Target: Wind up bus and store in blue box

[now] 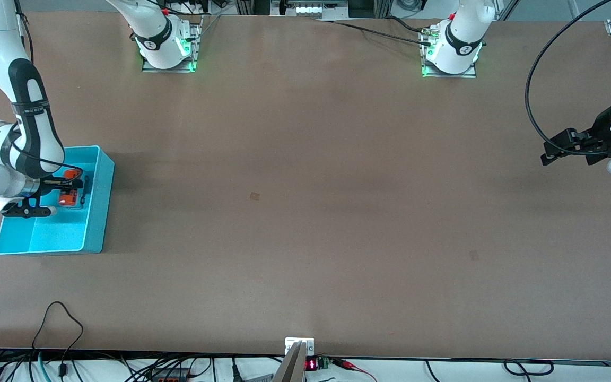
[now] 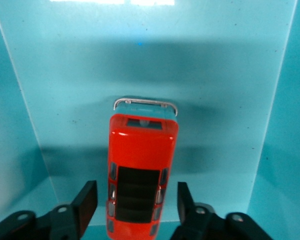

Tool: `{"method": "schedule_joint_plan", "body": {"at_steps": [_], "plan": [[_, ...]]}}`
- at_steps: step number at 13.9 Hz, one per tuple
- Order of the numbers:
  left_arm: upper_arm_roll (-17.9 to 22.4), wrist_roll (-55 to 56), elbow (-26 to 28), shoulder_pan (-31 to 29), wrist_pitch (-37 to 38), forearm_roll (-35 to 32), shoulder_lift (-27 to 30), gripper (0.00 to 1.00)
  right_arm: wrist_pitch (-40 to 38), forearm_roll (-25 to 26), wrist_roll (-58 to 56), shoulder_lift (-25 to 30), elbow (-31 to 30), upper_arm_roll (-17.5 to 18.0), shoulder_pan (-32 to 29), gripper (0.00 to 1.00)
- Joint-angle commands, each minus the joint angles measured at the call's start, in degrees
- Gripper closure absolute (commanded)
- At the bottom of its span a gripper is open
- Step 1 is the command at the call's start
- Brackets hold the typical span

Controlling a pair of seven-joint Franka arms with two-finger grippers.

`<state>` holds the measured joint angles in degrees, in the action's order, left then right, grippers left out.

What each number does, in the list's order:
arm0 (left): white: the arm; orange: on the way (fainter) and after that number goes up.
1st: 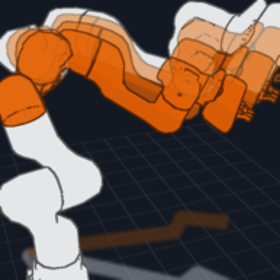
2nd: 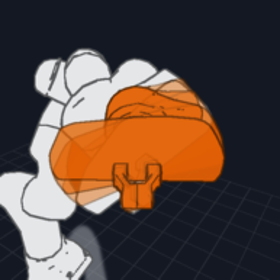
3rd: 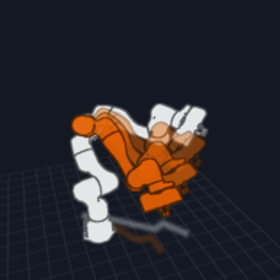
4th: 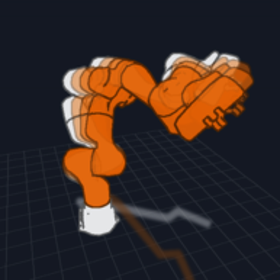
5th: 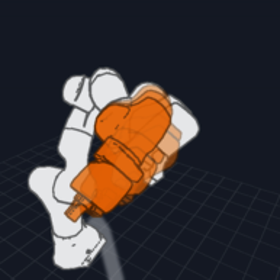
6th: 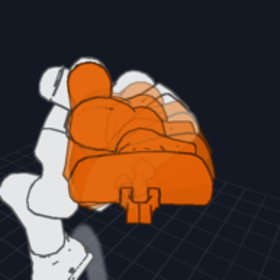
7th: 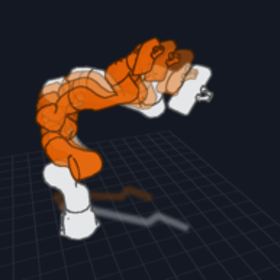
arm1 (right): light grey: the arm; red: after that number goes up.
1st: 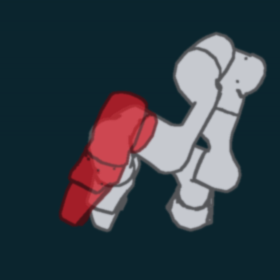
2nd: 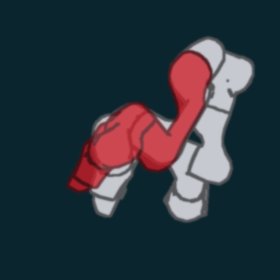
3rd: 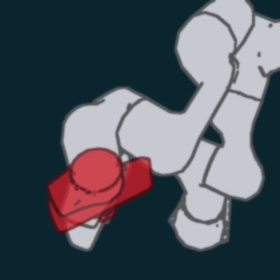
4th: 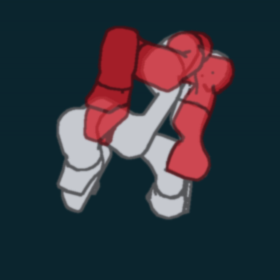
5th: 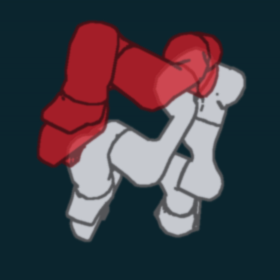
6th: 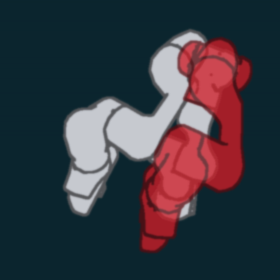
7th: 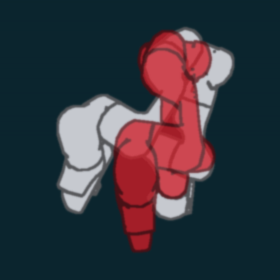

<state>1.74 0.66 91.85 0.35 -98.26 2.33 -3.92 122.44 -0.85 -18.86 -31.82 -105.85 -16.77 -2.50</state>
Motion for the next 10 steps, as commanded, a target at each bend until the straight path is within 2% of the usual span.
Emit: {"method": "schedule_joint_plan", "body": {"at_steps": [1,3,7,10], "plan": [[-0.2,-1.0,0.5,-0.2,-0.1,-0.7,0.8,0.0,0.0,0.2,-0.7,1.7,-1.1,0.2,0.0,0.0],[-0.4,-0.9,0.6,0.1,-0.1,-1.1,0.9,0.0,-0.4,0.0,-0.7,3.1,-0.1,0.3,0.0,0.0],[-0.4,0.0,0.6,0.0,0.7,-1.0,0.9,0.0,-2.5,0.2,-0.8,10.0,3.5,2.0,0.8,0.0],[-0.3,0.0,0.6,-0.1,1.0,-1.0,0.9,0.0,-12.8,0.0,-0.9,12.6,11.1,3.9,0.8,0.0]]}}
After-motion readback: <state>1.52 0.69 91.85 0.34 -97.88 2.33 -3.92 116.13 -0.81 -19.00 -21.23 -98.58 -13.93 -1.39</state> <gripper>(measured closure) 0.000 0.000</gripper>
